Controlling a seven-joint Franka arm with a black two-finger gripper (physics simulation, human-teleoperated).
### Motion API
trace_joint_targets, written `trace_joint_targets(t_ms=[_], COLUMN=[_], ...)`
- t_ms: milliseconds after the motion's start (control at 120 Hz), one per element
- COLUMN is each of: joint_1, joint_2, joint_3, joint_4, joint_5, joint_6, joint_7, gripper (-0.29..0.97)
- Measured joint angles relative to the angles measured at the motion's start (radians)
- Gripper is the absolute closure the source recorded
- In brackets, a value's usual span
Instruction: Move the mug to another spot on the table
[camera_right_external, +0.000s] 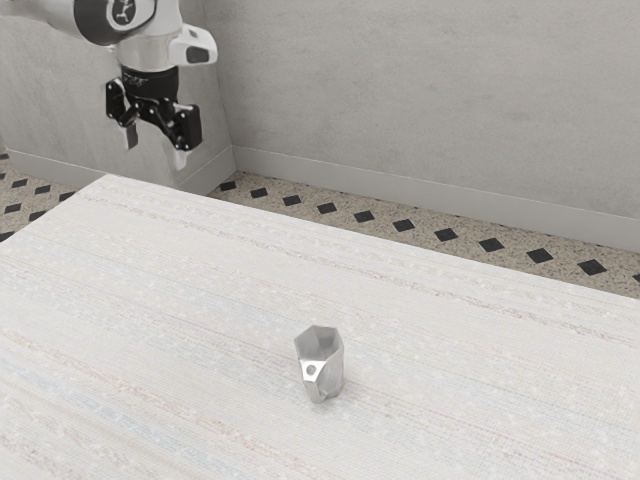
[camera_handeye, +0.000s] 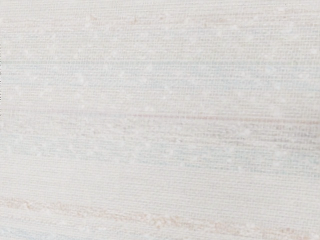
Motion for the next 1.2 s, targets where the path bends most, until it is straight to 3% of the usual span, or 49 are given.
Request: trace_joint_targets(t_ms=[100, 283, 475, 650, 833, 1200], joint_1=[0.003, -0.003, -0.187, -0.209, -0.256, -0.358], joint_2=[-0.018, -0.080, -0.109, -0.113, -0.089, -0.019], joint_3=[-0.003, -0.009, -0.011, -0.012, -0.021, -0.084], joint_4=[-0.033, -0.288, -0.554, -0.738, -0.792, -0.841], joint_5=[0.000, -0.021, -0.057, -0.105, -0.130, -0.134], joint_6=[0.059, 0.237, 0.531, 0.739, 0.850, 0.946], joint_7=[-0.009, -0.053, -0.205, -0.357, -0.491, -0.638], gripper=[0.00, 0.00, 0.00, 0.00, 0.00, 0.01])
